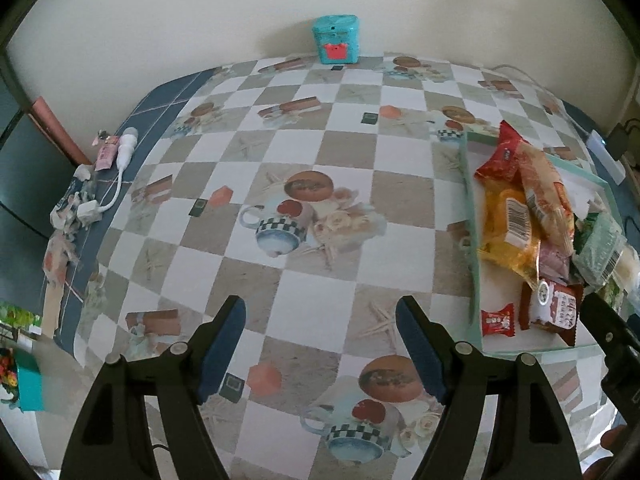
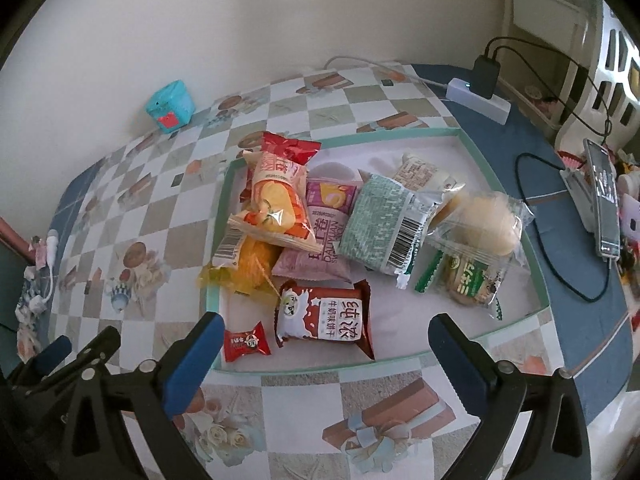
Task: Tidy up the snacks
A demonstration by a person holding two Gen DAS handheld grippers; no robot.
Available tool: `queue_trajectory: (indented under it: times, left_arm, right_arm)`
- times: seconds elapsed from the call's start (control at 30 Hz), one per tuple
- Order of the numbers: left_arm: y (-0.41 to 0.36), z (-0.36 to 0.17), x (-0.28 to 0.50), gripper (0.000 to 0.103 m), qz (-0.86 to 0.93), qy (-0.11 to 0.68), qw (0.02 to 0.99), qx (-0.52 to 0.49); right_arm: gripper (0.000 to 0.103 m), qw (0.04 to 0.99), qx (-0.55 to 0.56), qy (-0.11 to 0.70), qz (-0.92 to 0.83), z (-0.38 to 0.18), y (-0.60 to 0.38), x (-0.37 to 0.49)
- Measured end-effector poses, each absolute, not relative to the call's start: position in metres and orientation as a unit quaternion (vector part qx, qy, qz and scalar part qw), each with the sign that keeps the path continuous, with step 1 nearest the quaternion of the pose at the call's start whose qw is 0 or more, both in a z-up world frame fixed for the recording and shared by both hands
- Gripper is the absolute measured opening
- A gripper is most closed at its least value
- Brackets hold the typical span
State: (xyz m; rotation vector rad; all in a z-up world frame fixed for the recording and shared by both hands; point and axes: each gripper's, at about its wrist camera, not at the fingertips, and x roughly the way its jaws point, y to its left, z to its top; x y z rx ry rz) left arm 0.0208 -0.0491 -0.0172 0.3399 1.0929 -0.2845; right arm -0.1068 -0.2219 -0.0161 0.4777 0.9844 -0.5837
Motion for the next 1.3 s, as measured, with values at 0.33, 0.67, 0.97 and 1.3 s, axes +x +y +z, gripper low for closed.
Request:
queue_trajectory:
  times: [0.33,0.67,0.97,1.3]
  left_arm:
    - [-0.0443,-0.0253,0.0284,0.083,-0.124,0.531,0.824,0.158]
    - [-0.0428,-0.026,0.0312,0.084,-0.123,0.534,0.822,0.153]
    - [-0.0428,-0.0242,0.0312,0.084,-0.122,0.533,0.824,0.15]
    - [-0.0422,-0.0233,0.0314,0.084,-0.121,0.534,0.824,0.147]
  right_arm:
    - [0.103,0.811,0.216,0.466,-0.281,-0.0188,-0.2228,-0.1043]
    - [0.103,0.81,0.208,0.473,-0.278,-0.021,-0.2203,-0.1009]
    - [0.103,0.809,0.205,0.475,-0.279,-0.0217,-0.2188,-0.0995]
    - [0.103,0.808,0.203,0.477,-0.278,-0.0222,-0.2182,-0.0989]
